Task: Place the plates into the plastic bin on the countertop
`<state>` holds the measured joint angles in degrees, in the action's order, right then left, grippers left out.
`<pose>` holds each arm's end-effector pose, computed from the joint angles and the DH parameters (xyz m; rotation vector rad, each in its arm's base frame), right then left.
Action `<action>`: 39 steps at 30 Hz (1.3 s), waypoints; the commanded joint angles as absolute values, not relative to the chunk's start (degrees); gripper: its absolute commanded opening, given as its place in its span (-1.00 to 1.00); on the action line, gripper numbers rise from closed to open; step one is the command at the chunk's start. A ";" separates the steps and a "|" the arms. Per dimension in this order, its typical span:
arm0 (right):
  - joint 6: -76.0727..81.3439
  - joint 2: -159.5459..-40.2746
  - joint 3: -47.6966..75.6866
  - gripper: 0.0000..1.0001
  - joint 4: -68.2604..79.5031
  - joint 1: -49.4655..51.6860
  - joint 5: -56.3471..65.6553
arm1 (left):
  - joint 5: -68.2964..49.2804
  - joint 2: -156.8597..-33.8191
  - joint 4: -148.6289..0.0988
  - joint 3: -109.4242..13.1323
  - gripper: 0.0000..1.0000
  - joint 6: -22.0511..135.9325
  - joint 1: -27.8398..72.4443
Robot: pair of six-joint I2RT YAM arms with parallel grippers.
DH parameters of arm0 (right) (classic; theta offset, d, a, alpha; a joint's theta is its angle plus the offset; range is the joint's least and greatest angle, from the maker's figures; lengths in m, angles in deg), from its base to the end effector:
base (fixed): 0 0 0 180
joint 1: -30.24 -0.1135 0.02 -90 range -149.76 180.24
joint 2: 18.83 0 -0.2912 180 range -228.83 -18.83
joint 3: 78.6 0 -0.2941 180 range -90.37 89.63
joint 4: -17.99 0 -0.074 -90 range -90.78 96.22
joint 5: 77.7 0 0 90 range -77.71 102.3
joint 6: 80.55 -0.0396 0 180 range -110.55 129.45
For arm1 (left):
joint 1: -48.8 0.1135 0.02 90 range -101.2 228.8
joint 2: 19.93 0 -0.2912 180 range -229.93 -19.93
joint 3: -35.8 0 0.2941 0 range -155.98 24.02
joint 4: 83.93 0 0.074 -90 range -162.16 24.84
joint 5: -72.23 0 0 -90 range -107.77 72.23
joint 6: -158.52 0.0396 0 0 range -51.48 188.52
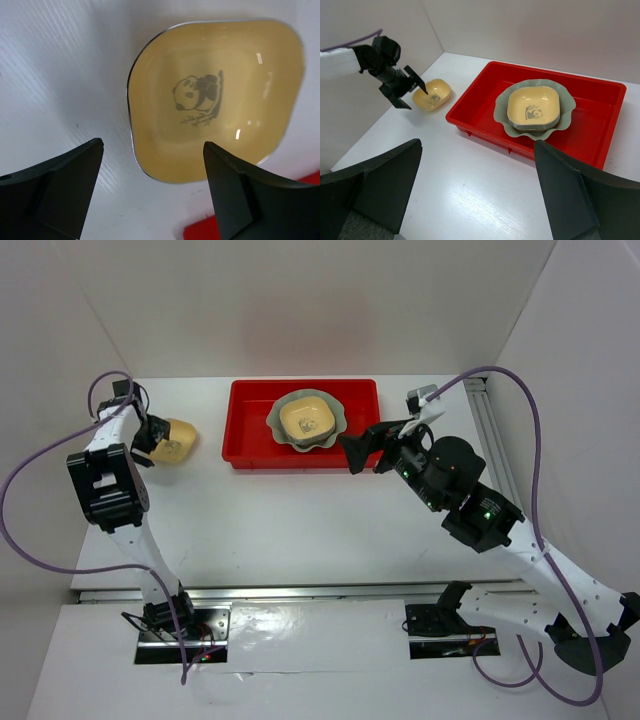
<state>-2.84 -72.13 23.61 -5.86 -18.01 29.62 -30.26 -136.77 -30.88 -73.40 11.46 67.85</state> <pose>0.1589 0.1603 0.4701 -0.2551 1.5706 0.5948 0.4680 0.1707 0.2360 -1.6543 1.9930 0.0474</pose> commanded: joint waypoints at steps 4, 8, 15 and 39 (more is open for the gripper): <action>-2.06 -71.92 23.89 1.00 -5.56 -18.45 29.79 | -28.14 -138.85 -37.00 -68.44 0.78 11.57 68.40; -1.54 -71.92 23.89 1.00 -5.56 -18.45 29.79 | -28.14 -140.60 -37.71 -68.44 0.63 12.18 68.40; -1.54 -72.97 23.89 1.00 -5.03 -18.45 30.31 | -28.06 -142.36 -37.71 -69.05 -0.21 12.18 69.02; -2.77 -69.72 23.89 1.00 -5.56 -18.45 32.50 | -29.47 -114.52 -42.28 -71.87 -1.00 18.07 60.42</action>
